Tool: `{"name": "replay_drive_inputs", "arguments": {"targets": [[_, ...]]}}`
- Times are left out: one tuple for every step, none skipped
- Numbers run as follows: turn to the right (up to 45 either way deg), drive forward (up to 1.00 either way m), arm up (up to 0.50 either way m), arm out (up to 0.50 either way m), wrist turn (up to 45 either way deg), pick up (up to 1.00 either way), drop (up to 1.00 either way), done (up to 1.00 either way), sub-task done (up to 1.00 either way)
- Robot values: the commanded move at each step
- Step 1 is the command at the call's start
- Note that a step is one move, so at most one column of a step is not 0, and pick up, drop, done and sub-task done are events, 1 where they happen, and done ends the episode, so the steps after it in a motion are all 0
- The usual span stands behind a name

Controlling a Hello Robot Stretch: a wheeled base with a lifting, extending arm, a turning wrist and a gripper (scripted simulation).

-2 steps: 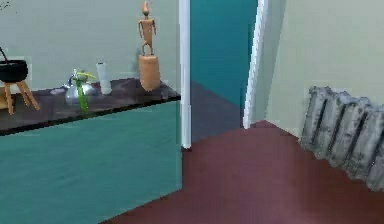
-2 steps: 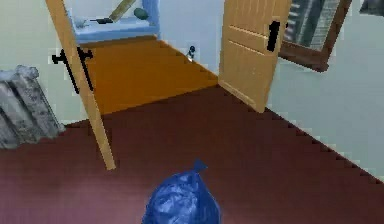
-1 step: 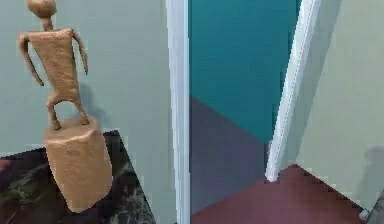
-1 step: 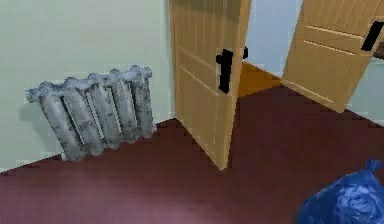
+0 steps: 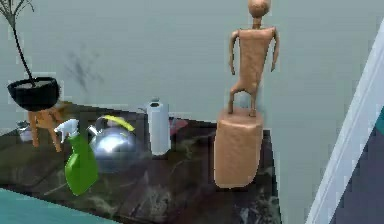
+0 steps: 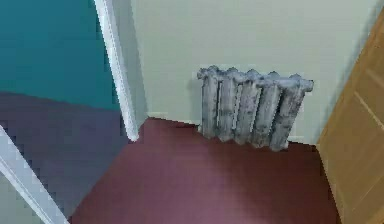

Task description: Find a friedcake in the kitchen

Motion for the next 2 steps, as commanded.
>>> {"name": "replay_drive_inputs", "arguments": {"targets": [[-21.0, 0.0, 0.0, 0.0, 0.0, 0.0, 0.0, 0.0, 0.0], [0.0, 1.0, 0.0, 0.0, 0.0, 0.0, 0.0, 0.0, 0.0]]}}
